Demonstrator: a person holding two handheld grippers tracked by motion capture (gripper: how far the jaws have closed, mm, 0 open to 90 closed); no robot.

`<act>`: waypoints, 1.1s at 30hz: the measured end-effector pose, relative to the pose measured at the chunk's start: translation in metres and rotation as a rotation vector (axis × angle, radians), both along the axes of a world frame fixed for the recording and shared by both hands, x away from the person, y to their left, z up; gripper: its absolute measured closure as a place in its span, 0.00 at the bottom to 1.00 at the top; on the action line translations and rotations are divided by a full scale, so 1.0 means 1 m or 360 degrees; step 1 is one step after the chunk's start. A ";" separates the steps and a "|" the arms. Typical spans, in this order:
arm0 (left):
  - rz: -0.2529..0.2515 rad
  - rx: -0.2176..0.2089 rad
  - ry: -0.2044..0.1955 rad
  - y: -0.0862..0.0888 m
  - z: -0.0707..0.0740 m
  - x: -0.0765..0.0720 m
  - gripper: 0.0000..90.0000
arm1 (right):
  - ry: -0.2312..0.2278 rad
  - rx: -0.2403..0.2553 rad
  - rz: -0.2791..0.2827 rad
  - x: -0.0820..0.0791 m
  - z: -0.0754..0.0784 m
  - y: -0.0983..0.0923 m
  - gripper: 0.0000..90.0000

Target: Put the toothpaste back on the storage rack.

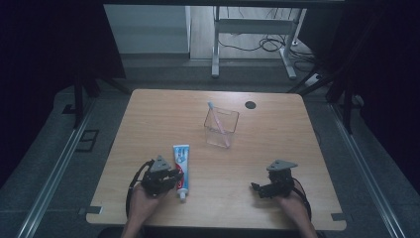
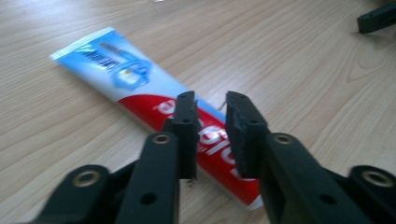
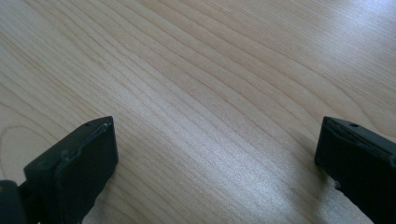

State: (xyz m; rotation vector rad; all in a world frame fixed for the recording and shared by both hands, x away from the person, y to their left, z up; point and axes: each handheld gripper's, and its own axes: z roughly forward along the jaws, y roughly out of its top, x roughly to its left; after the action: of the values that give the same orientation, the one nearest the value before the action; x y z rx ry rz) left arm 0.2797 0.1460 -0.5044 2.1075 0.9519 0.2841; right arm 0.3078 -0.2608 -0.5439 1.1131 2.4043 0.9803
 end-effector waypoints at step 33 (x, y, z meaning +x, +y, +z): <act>-0.0067 0.0224 0.0161 0.005 -0.011 -0.004 0.92 | -0.0001 0.0000 -0.0001 0.000 0.000 0.000 0.00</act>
State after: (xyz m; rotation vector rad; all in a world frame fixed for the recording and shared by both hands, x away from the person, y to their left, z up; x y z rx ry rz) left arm 0.2758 0.1510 -0.5156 2.2862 0.9693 0.2302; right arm 0.3078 -0.2608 -0.5439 1.1131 2.4037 0.9800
